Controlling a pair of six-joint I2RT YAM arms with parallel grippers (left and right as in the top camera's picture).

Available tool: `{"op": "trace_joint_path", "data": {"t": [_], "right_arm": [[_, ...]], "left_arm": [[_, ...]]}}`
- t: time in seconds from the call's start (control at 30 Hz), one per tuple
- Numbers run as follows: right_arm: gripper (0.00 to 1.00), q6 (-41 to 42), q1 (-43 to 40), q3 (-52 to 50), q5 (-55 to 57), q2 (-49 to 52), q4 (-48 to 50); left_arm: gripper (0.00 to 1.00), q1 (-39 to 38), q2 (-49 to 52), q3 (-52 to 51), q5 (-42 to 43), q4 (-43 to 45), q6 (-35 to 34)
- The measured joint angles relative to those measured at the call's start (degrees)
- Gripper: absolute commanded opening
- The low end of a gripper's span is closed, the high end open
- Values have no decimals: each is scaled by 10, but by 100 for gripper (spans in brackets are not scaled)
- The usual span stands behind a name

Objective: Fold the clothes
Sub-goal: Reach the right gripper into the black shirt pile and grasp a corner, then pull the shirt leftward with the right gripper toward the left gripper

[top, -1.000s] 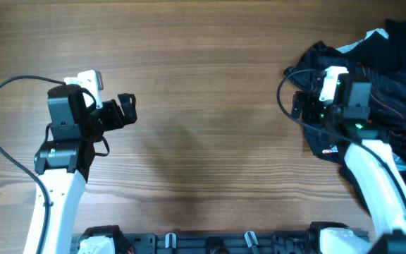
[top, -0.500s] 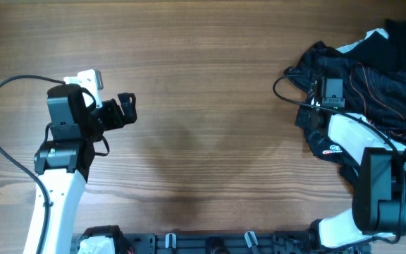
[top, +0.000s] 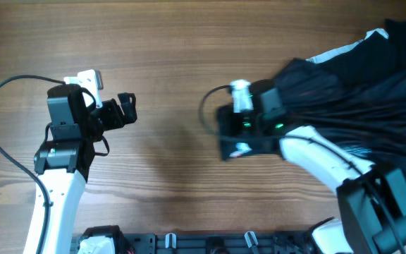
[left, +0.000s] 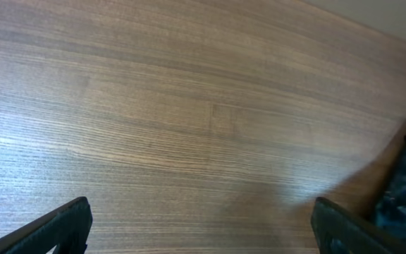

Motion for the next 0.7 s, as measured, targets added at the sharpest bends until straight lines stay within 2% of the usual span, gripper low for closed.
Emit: {"op": "trace_joint_path", "data": {"t": [0.03,0.07,0.1,0.13,0.2,0.27,0.43,0.5,0.6,0.7], "right_arm": [[15,15,30,-2,10,-1,38],[56,36,61,-5,39,-1,101],[71,54,99,-4,75,-1,176],[97,62,115,-6,95,-1,217],[100,67,131,-5,122,1,249],[100,54,122,-4,136,1,211],[100,18,25,-2,151,-33,-46],[100,-2,-16,0,160,-61,-114],[100,-16,-92,0,195,-119,-185],[100,-23,-132,0,203,-151,-219]], "left_arm": [[100,0,0,0,0,2,0],[100,0,0,0,0,7,0],[100,0,0,0,0,12,0],[100,0,1,0,0,14,0],[100,0,1,0,11,13,0],[100,0,1,0,40,13,0],[100,-4,8,1,114,16,0],[100,-20,30,2,122,18,-8],[100,-71,101,3,130,39,-21],[98,-132,186,4,129,82,-25]]}}
